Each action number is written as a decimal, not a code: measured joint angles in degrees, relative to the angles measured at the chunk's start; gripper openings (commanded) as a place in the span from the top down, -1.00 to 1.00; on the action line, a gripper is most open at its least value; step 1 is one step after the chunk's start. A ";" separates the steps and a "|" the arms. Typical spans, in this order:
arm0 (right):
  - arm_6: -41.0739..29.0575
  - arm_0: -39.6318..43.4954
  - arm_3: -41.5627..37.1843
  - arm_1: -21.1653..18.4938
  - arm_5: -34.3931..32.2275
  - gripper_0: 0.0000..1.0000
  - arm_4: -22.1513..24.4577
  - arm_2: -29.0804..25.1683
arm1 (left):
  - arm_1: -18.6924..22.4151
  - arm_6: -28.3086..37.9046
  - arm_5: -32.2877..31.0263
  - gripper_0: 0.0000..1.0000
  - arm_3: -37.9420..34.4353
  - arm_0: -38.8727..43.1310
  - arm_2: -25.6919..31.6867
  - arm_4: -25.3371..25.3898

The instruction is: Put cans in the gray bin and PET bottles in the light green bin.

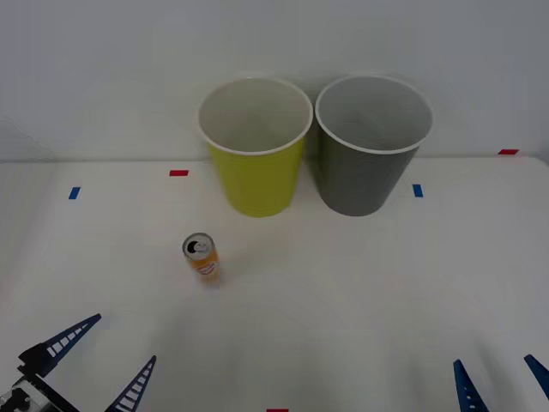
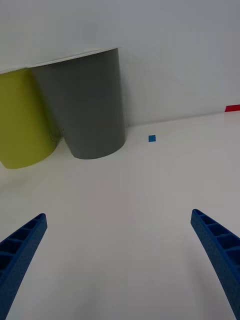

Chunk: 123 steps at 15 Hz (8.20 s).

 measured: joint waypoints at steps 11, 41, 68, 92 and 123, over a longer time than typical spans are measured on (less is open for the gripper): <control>0.00 0.00 0.00 0.00 0.00 -1.00 0.00 0.00 | 2.23 0.67 0.12 -1.00 10.80 -28.31 -20.27 12.59; 0.00 0.00 0.00 0.00 0.00 -1.00 0.00 0.00 | -5.95 1.74 8.95 -1.00 17.74 -45.14 -24.28 18.13; 0.00 0.00 0.00 0.00 0.00 -1.00 0.00 0.00 | -2.99 2.18 8.56 1.00 4.69 -44.00 -24.22 15.21; 0.00 0.00 0.00 0.00 0.00 -1.00 0.00 0.00 | -29.02 -1.58 97.36 1.00 -44.73 -44.84 37.19 34.54; 0.00 0.00 0.00 0.00 0.00 -1.00 0.00 0.00 | -38.37 -4.16 82.10 1.00 9.33 -91.09 14.53 30.26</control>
